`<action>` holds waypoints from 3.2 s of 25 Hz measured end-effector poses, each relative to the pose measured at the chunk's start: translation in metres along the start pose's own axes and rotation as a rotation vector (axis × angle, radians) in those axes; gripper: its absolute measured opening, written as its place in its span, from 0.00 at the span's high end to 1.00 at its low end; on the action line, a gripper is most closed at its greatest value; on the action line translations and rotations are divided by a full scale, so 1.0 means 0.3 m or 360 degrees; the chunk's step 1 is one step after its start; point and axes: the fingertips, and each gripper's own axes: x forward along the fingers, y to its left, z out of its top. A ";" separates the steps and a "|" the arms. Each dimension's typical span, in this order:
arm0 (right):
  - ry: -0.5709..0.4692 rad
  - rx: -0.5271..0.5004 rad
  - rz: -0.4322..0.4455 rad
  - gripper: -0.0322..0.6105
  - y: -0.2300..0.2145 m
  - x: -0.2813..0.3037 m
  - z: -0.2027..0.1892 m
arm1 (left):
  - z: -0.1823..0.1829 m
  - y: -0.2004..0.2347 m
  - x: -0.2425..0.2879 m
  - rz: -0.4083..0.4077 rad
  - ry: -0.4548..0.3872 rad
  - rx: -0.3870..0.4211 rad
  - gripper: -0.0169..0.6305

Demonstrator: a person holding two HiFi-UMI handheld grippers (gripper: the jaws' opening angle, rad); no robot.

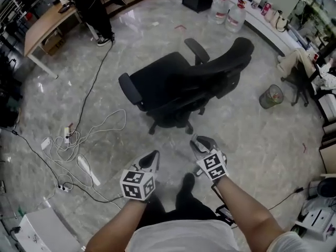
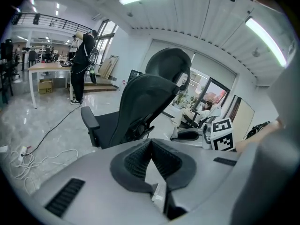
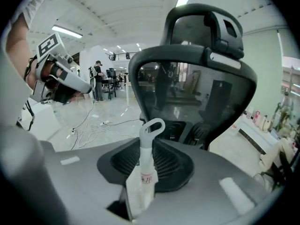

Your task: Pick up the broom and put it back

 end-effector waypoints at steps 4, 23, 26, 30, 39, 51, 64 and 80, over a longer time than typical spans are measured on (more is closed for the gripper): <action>0.0049 0.0080 -0.0032 0.82 -0.006 -0.079 0.059 | 0.091 -0.108 -0.109 0.0044 -0.0031 0.0030 0.96; 0.0151 0.0180 0.0056 0.81 -0.053 0.244 0.345 | 0.139 -0.043 -0.456 0.0422 -0.0281 -0.0208 0.96; 0.0155 0.0186 0.0046 0.81 -0.063 0.305 0.364 | 0.127 0.002 -0.486 0.0462 -0.0289 -0.0227 0.96; 0.0144 0.0208 0.0033 0.76 -0.067 0.313 0.363 | 0.120 0.036 -0.505 0.0480 -0.0280 -0.0245 0.96; -0.0111 0.0267 0.0129 0.80 -0.016 0.018 0.461 | 0.249 -0.036 -0.416 0.0377 -0.0323 -0.0122 0.96; -0.0715 0.0192 0.0240 0.92 0.021 -0.693 0.869 | 0.627 -0.489 -0.309 0.0089 -0.0606 0.0124 0.96; -0.0754 0.0247 0.0295 0.95 0.023 -0.770 0.934 | 0.750 -0.613 -0.292 0.0062 -0.0685 0.0221 0.96; -0.0756 0.0200 0.0348 0.95 0.041 -0.777 0.952 | 0.707 -0.597 -0.300 0.0094 -0.0671 0.0156 0.96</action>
